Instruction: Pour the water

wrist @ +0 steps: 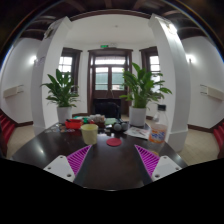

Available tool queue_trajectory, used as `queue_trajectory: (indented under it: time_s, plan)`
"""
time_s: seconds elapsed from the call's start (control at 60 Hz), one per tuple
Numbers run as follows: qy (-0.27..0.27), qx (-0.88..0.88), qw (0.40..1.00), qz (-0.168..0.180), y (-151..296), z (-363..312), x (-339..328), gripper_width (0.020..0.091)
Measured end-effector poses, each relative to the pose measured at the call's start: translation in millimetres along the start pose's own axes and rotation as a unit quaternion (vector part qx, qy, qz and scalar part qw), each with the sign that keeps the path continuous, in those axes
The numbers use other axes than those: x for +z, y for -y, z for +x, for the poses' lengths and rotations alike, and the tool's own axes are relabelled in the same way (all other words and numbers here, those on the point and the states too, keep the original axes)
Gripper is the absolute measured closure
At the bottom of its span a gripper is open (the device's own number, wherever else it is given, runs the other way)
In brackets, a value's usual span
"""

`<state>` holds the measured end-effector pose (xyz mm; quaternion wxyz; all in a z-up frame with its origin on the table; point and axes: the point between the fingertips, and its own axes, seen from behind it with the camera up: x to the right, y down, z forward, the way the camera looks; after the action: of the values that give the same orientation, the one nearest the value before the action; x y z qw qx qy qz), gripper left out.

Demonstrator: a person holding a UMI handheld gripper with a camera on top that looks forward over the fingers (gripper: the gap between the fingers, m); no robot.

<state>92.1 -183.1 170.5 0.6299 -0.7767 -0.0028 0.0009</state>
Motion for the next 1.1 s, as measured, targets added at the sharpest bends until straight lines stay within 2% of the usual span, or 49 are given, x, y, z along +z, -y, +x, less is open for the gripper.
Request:
queue_trajectory:
  time_s: [0.2,0.267,0.383,0.6,0.65,0.717,0.733,0.767,0.783,0.8,0.867,0.95,1.0,1.033,1.1]
  plan:
    - [-0.066,0.016,0.998,-0.001,-37.8,97.9,-6.3,0.0286]
    - [-0.077,0.022,0.997,0.009,-58.7,143.8,9.3,0.0287]
    - [-0.073,0.021,0.997,0.021,-51.6,178.1,39.1,0.0284]
    - [-0.053,-0.005,0.998,0.034,-29.7,185.5,90.7,0.0283]
    - [-0.050,-0.004,0.998,0.038,-27.8,185.4,98.6,0.0311]
    - [-0.048,0.001,0.998,0.040,-26.2,184.1,107.0,0.0414]
    - [-0.048,0.002,0.998,0.041,-25.9,184.1,108.5,0.0409]
    - [-0.049,0.003,0.998,0.042,-25.4,185.2,111.6,0.0468]
    - [-0.049,0.003,0.998,0.042,-25.6,184.5,112.3,0.0539]
    - [-0.046,0.004,0.998,0.042,-25.5,182.9,114.0,0.0575]
    - [-0.051,0.009,0.998,0.044,-25.7,184.9,114.0,0.0613]
    - [-0.055,0.007,0.997,0.046,-24.7,183.3,113.4,0.0722]
    - [-0.054,0.000,0.997,0.047,-25.0,181.9,112.8,0.0744]
    - [-0.050,-0.008,0.998,0.045,-24.1,185.2,113.4,0.0784]
    - [-0.054,-0.012,0.998,0.043,-24.0,180.2,116.1,0.0786]
